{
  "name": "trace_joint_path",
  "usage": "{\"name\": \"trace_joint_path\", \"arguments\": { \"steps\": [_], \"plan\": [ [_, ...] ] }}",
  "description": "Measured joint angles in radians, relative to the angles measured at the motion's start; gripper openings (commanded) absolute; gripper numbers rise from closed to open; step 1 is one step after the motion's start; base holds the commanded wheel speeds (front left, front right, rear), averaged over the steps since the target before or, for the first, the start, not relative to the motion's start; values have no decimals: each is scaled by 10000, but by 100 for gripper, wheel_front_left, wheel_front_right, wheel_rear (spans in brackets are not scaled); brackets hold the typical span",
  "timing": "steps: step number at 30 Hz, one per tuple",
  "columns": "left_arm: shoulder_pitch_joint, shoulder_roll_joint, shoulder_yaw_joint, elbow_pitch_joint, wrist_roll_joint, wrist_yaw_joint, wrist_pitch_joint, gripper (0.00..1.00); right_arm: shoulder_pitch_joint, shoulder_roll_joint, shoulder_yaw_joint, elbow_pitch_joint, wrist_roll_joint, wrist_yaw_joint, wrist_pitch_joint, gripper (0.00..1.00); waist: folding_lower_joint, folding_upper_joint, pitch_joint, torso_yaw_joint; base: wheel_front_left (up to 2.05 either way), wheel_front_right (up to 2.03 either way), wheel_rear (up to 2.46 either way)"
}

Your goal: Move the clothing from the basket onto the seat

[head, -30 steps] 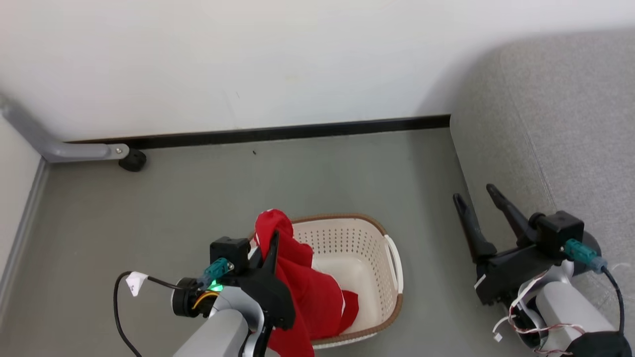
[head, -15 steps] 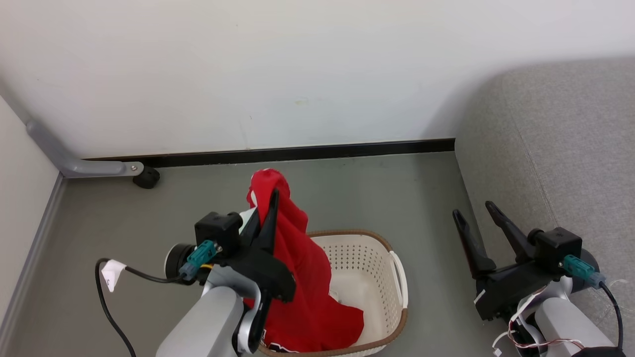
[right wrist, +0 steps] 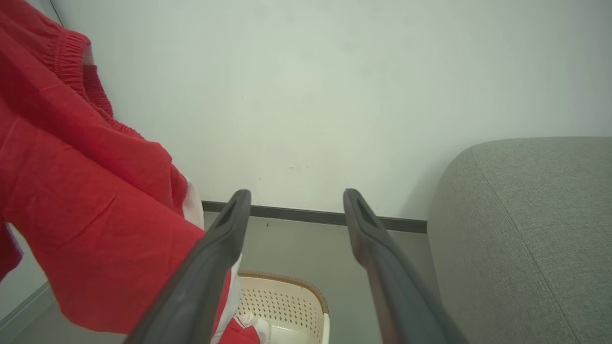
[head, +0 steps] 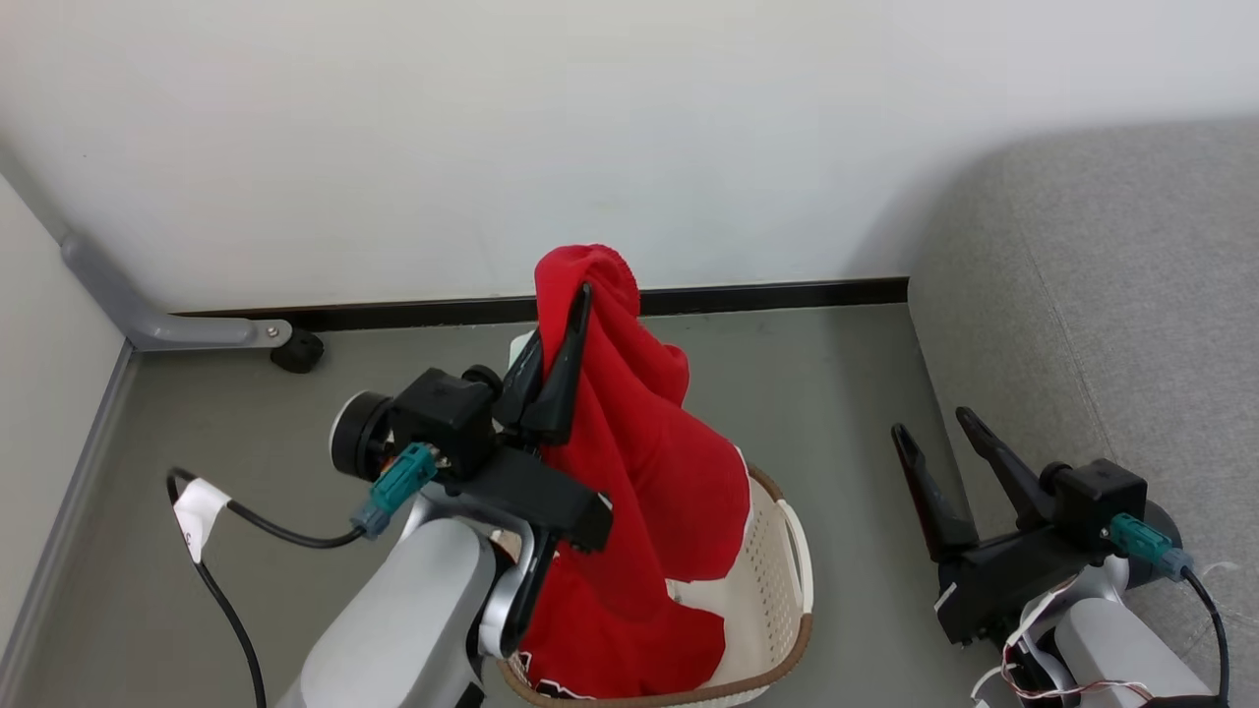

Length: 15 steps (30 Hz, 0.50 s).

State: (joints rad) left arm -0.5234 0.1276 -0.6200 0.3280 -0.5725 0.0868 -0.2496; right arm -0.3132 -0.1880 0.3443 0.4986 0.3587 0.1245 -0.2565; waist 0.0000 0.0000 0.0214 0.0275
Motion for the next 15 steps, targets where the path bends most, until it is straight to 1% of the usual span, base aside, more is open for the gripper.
{"name": "trace_joint_path", "arguments": {
  "steps": [5, 7, 15],
  "plan": [
    [-106, 52, 27, -347, 178, -2, 0, 0, 2, 21, 15, 0, -81, 0, 0, 100, 0, 0, 4, 6, 0, 0, 0],
    [-106, 42, 46, -445, 194, -81, 0, 0, 3, 50, 33, 0, -88, 0, 0, 100, 0, -1, 8, 0, 0, 0, 0],
    [-105, -44, 61, -685, 305, -79, -2, 0, 41, 65, 130, -98, -102, 0, 0, 100, 0, 0, 61, -30, 0, 0, 0]
  ]
}}
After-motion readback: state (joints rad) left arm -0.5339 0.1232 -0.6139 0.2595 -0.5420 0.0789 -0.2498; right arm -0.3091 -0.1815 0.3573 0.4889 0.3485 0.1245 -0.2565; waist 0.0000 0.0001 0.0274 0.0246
